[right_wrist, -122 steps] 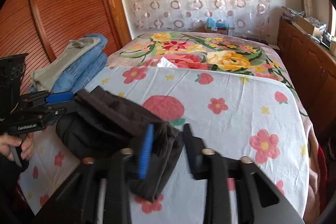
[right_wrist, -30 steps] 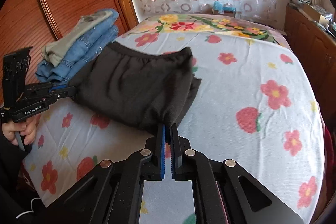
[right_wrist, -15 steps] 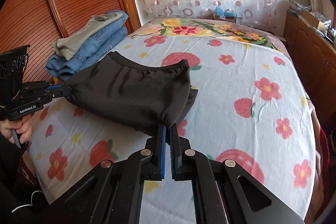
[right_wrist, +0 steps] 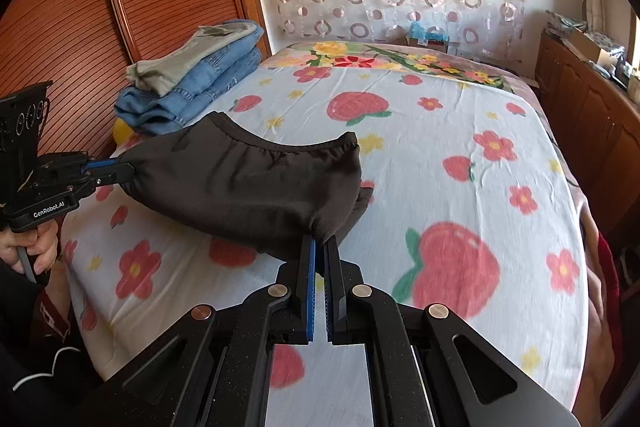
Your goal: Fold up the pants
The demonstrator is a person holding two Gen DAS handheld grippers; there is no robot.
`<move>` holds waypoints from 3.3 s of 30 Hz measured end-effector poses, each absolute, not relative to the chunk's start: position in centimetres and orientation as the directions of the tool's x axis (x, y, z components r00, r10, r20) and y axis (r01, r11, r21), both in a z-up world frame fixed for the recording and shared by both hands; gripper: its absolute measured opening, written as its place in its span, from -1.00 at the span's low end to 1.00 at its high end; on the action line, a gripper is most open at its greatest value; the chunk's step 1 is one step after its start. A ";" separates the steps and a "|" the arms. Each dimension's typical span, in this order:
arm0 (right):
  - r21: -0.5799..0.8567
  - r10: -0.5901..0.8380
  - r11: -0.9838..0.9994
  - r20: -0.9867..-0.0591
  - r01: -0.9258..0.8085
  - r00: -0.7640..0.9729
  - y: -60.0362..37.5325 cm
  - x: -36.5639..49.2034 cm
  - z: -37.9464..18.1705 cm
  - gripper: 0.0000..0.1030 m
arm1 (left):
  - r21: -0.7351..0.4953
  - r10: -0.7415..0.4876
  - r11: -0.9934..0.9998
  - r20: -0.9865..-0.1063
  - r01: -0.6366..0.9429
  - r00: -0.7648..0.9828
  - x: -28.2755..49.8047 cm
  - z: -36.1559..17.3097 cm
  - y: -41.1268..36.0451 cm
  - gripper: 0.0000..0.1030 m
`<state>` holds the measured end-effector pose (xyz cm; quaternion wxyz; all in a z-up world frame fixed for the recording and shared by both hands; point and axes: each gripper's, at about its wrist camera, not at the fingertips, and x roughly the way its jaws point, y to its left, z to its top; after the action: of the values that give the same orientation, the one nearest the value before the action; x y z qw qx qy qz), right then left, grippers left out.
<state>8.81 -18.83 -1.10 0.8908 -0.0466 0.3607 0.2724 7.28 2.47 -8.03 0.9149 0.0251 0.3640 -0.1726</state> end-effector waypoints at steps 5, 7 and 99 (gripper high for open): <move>0.137 0.462 0.848 -0.666 -0.512 0.586 -19.4 7.1 -0.9 -0.94 | -0.069 -0.289 0.941 -0.675 0.332 0.679 6.3 -8.0 2.1 -0.83; 0.142 0.465 0.848 -0.661 -0.511 0.589 -19.7 6.7 -0.8 -0.94 | -0.069 -0.290 0.940 -0.673 0.333 0.681 5.9 -7.8 2.1 -0.83; 0.059 0.365 0.876 -0.731 -0.479 0.577 -15.3 13.7 -4.4 0.01 | -0.113 -0.246 0.961 -0.770 0.253 0.588 14.8 -12.6 3.3 0.55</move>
<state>13.71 -15.32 -4.39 0.8849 -0.0726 0.3934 0.2384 14.79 3.28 -12.58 0.8912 0.0041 0.4316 -0.1397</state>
